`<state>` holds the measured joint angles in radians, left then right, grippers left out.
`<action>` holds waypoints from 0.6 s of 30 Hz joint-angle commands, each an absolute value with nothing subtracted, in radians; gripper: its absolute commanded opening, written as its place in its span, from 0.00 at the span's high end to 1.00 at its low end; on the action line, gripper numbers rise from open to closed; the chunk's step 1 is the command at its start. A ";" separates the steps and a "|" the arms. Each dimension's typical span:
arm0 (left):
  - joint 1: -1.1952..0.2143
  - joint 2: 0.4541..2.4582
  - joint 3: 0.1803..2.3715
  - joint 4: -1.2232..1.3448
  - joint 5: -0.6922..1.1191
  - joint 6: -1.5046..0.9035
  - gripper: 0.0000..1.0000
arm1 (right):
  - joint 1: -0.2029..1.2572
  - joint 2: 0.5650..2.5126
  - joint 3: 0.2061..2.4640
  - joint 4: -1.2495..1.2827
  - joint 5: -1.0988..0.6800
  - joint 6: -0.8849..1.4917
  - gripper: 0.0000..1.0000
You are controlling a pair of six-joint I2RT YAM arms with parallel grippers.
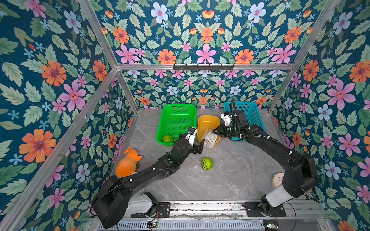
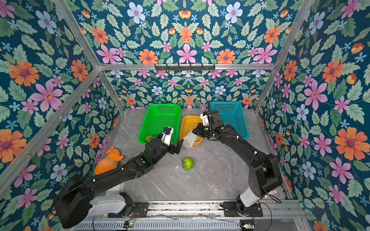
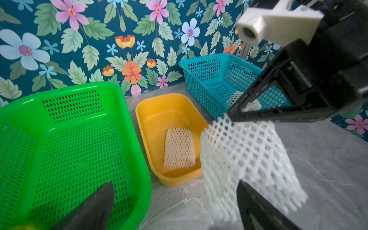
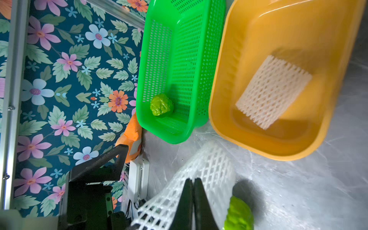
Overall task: Sleeve custard apples in foam nets
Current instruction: Open the foam net.
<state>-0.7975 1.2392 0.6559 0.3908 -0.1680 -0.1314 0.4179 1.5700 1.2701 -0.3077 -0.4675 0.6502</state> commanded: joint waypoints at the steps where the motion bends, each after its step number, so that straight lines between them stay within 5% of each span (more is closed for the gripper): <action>1: -0.796 1.217 0.625 0.354 -0.167 -0.210 0.01 | 0.402 1.547 1.246 -0.283 -0.413 0.640 1.00; 12: -0.780 1.125 0.569 0.253 -0.198 -0.394 0.02 | 0.438 1.452 1.123 -0.252 -0.378 0.527 1.00; 18: -0.776 1.113 0.564 0.211 -0.113 -0.522 0.00 | 0.556 1.352 1.030 -0.235 -0.143 0.390 1.00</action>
